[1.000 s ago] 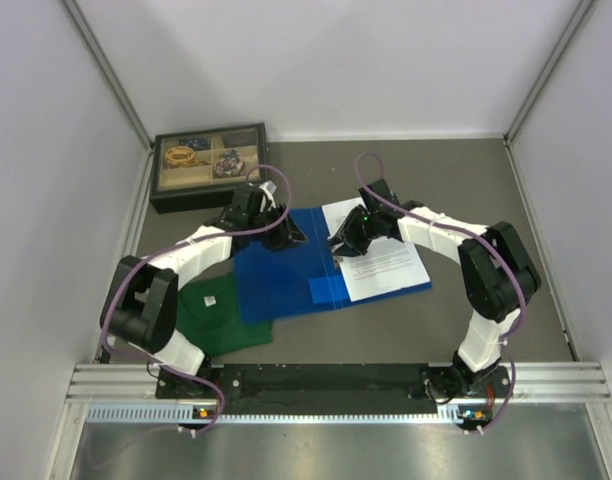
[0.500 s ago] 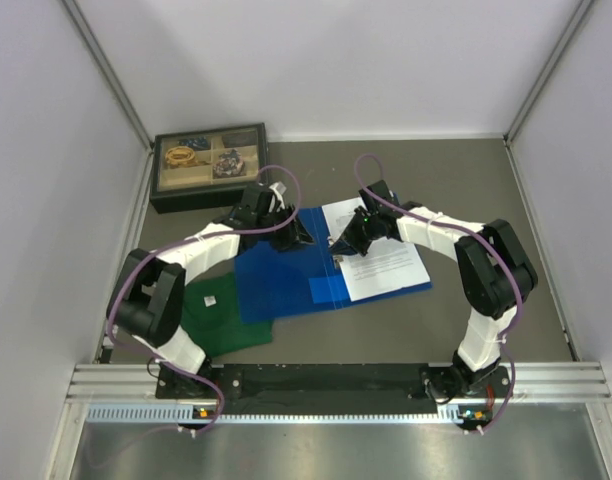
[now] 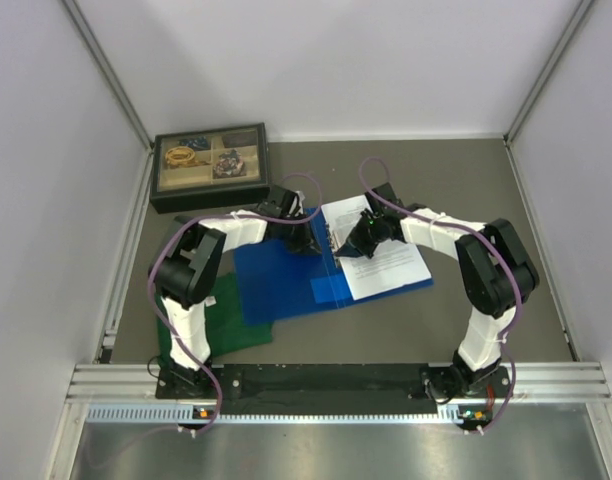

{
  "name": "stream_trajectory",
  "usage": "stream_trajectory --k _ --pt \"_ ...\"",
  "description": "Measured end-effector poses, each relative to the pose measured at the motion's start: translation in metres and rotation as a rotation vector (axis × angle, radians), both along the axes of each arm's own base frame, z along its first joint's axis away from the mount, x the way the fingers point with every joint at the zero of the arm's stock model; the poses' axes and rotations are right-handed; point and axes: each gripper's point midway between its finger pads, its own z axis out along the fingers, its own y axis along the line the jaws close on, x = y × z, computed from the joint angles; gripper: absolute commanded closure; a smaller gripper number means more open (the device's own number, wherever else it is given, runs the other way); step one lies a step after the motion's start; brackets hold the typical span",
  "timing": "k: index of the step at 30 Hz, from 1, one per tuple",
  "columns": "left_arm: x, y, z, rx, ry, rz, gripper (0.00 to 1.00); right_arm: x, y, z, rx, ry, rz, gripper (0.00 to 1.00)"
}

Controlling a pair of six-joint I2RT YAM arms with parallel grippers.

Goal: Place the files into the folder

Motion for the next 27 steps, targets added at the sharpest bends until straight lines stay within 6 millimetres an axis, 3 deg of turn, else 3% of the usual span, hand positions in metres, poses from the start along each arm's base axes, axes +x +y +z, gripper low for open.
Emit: stream_trajectory --k 1,5,7,9,14,18,22,27 --pt "-0.001 0.000 -0.003 0.002 0.009 -0.003 0.78 0.000 -0.001 0.000 -0.001 -0.005 0.005 1.00" --pt "-0.002 -0.001 -0.004 0.001 0.005 -0.011 0.74 0.003 -0.005 0.003 -0.023 -0.033 0.046 0.72" --pt "-0.003 -0.001 -0.003 0.000 0.001 -0.012 0.70 0.007 -0.004 0.009 -0.028 -0.068 0.076 0.64" --pt "-0.004 0.000 -0.001 0.000 -0.006 -0.015 0.68 0.013 -0.002 0.019 -0.035 -0.110 0.118 0.51" --pt "-0.006 0.002 0.015 -0.010 -0.034 -0.017 0.61 0.047 0.011 0.048 -0.050 -0.287 0.254 0.24" --pt "-0.006 0.002 0.043 -0.040 -0.092 -0.020 0.56 0.079 0.022 0.058 -0.089 -0.430 0.391 0.20" --pt "-0.006 0.005 0.075 -0.074 -0.158 -0.022 0.52 0.101 0.030 0.052 -0.122 -0.497 0.499 0.19" --pt "-0.012 0.014 0.089 -0.088 -0.191 -0.023 0.50 0.099 0.034 0.025 -0.108 -0.482 0.593 0.20"
